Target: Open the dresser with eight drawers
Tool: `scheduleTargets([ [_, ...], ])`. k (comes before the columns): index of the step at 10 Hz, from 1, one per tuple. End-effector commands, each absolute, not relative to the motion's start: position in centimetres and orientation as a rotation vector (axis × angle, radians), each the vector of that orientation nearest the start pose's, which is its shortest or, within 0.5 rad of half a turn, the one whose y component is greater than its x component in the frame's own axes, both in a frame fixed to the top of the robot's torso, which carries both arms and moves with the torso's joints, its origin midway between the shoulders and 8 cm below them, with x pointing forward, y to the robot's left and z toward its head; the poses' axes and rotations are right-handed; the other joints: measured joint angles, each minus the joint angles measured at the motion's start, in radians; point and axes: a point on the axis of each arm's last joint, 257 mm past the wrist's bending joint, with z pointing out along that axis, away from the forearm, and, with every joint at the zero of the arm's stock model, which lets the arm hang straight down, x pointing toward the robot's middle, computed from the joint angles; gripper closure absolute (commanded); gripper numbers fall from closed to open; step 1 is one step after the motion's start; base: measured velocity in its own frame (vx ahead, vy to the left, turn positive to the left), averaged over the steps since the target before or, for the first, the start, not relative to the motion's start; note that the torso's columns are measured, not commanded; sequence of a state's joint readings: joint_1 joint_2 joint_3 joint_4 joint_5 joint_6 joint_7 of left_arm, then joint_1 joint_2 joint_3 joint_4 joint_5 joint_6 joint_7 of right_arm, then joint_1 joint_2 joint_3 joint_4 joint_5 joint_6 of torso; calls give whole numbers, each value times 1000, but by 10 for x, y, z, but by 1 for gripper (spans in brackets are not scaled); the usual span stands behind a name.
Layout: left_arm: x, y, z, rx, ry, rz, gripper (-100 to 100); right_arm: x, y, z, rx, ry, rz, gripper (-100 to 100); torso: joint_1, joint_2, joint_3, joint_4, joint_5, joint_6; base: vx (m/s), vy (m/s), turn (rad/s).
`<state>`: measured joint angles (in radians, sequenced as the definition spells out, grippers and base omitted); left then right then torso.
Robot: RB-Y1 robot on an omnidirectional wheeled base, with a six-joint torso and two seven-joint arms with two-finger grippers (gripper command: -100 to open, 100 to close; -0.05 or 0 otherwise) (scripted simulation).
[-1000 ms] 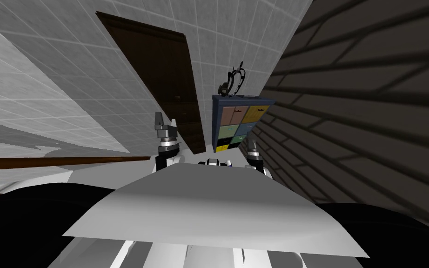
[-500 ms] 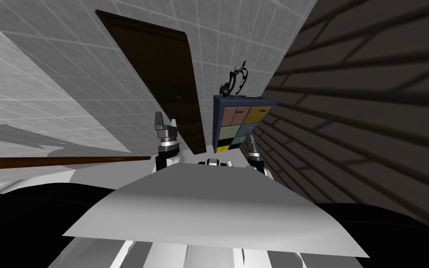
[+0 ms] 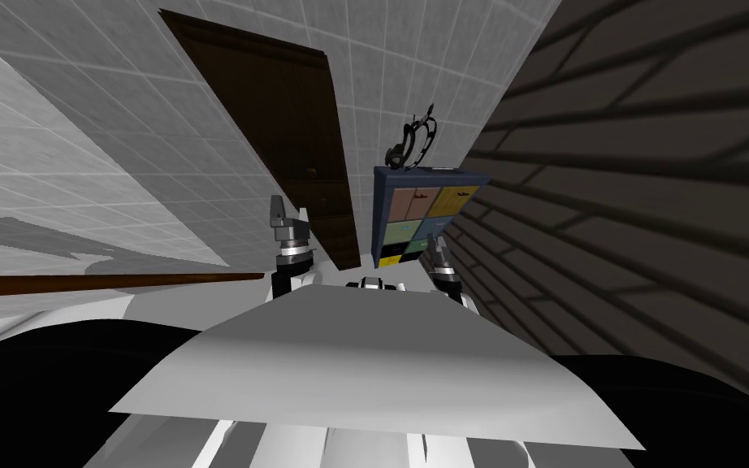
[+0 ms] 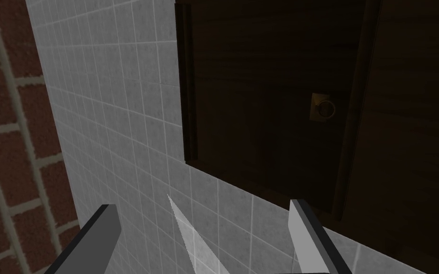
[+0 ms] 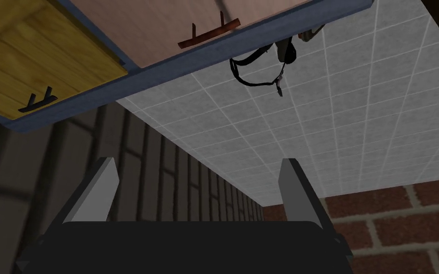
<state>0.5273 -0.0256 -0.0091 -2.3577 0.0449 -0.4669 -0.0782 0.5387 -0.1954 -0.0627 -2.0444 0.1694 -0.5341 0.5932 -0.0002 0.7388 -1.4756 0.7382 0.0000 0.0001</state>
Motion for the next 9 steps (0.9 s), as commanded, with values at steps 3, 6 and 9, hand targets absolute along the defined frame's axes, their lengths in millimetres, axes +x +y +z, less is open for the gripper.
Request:
scheduleTargets([
  [3, 331, 285, 44, -659, 569, -1261, 0, 367, -299, -104, 128, 1131, 381, -100, 0, 0, 0, 0, 0, 0, 25, 9, 22],
  [6, 331, 285, 44, -659, 569, -1261, 0, 366, -303, -110, 65, 1141, 292, -100, 0, 0, 0, 0, 0, 0, 26, 11, 23],
  [9, 331, 285, 44, -659, 569, -1261, 0, 366, -307, -116, 2, 1150, 203, -100, 0, 0, 0, 0, 0, 0, 30, 7, 22],
])
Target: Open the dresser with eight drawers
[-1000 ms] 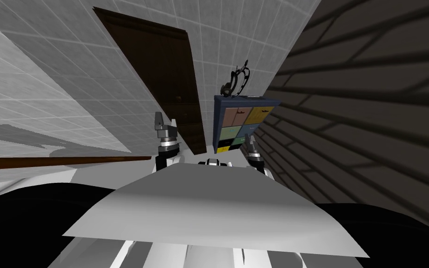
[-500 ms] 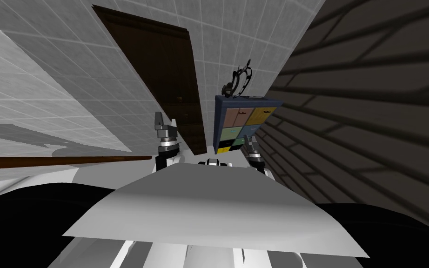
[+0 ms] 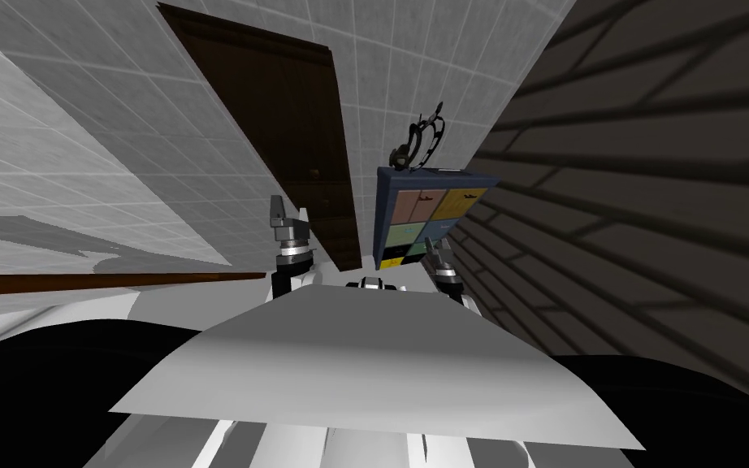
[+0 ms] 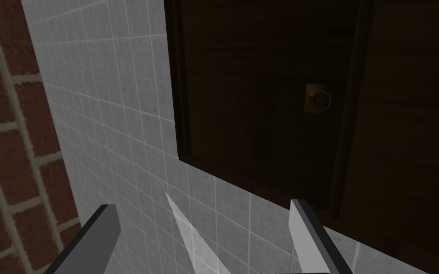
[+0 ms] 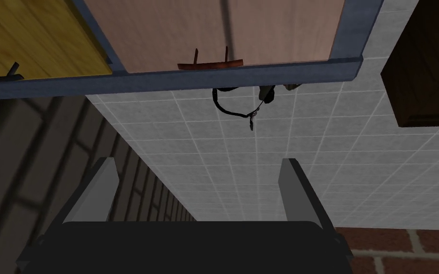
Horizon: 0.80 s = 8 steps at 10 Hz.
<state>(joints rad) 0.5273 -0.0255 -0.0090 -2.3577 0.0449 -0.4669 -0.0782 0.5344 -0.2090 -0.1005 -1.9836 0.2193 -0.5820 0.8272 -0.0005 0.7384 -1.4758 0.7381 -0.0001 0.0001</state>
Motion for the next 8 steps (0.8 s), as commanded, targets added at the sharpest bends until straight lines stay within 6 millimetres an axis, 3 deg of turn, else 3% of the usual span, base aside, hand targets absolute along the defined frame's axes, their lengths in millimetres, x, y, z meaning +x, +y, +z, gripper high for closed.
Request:
scheduleTargets([
  [1, 331, 285, 44, -659, 569, -1261, 0, 366, -307, -116, -13, 1150, 179, -100, 0, -1, 0, 0, 0, 0, 39, 9, 27],
  [8, 331, 285, 44, -659, 569, -1261, 0, 364, -315, -128, -152, 1158, -18, -100, 0, -1, 0, 0, 0, 0, 23, 7, 20],
])
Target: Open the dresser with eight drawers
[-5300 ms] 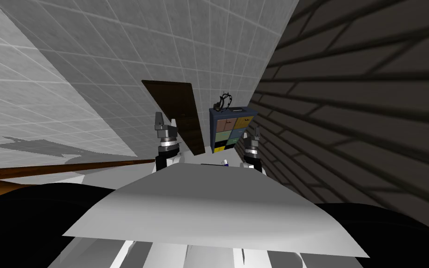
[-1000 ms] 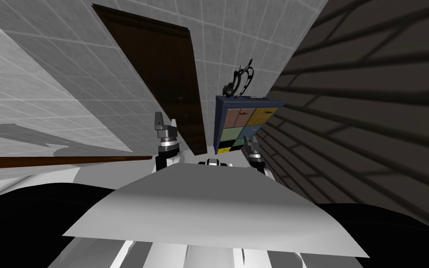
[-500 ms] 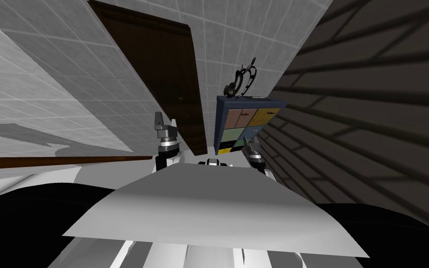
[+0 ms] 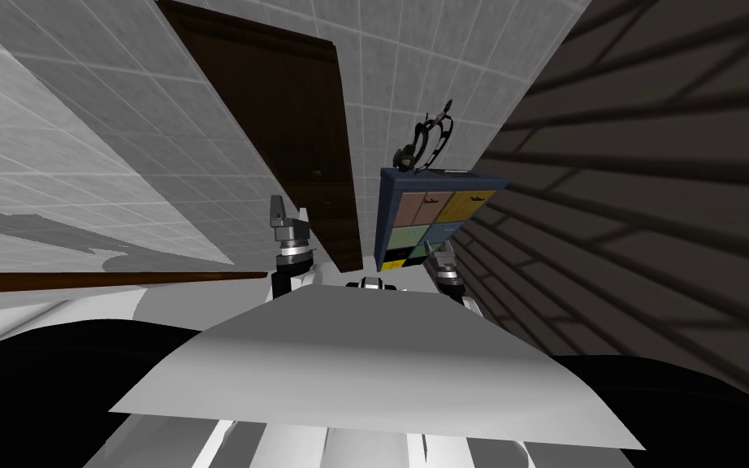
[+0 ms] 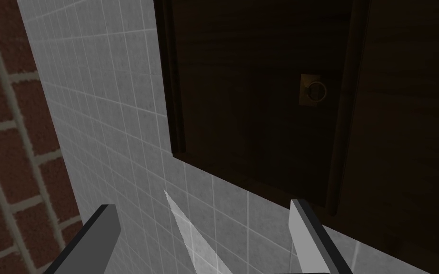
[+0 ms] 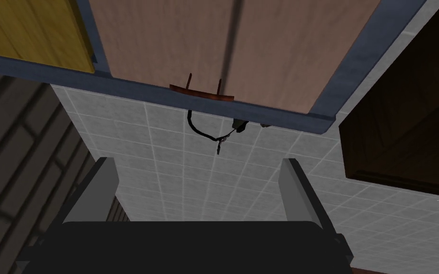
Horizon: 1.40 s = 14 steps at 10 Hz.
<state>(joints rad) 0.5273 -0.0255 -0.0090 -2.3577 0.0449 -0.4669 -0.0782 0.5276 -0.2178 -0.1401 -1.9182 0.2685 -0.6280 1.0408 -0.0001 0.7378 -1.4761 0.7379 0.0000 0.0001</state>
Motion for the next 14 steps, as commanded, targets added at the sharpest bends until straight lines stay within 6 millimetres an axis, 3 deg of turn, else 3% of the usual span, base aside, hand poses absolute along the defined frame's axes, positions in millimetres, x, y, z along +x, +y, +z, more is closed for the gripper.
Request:
scheduleTargets([
  [1, 331, 285, 44, -659, 569, -1261, 0, 364, -319, -135, -186, 1165, -63, -100, 0, 0, 0, 0, 0, 0, 34, 9, 53],
  [14, 331, 285, 44, -659, 569, -1261, 0, 359, -336, -164, -456, 1153, -434, -100, 0, 0, 0, 0, 0, 0, 28, 8, 23],
])
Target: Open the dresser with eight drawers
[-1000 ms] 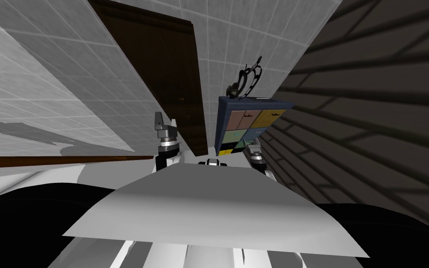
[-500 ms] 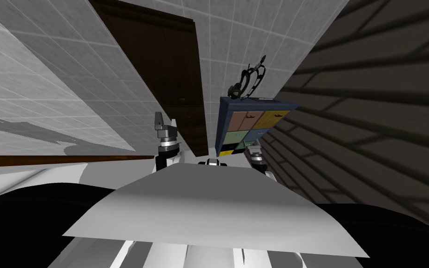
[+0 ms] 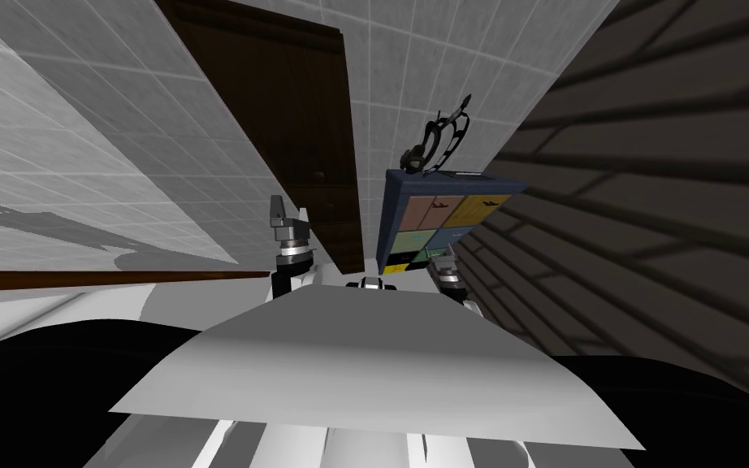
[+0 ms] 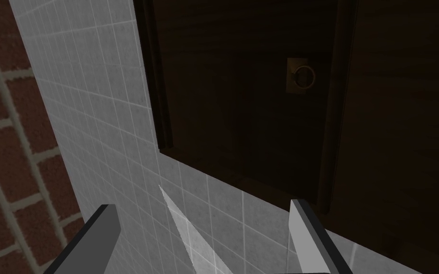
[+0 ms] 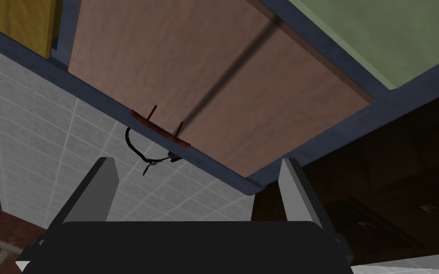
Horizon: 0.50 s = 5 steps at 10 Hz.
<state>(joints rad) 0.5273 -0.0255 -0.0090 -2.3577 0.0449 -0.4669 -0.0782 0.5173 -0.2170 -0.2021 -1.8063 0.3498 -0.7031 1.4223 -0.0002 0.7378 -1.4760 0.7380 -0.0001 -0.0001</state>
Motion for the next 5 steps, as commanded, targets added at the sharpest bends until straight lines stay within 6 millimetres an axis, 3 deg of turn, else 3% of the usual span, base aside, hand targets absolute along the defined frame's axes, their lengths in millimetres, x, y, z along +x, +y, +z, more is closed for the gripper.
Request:
scheduleTargets([
  [1, 331, 285, 44, -659, 569, -1261, 0, 359, -336, -164, -469, 1149, -453, -100, 0, 0, 0, 0, 0, 0, 15, 4, 1],
  [5, 331, 285, 44, -659, 569, -1261, 0, 355, -345, -180, -561, 1145, -574, -100, 0, 1, 0, 0, 0, 0, 25, 9, 30],
])
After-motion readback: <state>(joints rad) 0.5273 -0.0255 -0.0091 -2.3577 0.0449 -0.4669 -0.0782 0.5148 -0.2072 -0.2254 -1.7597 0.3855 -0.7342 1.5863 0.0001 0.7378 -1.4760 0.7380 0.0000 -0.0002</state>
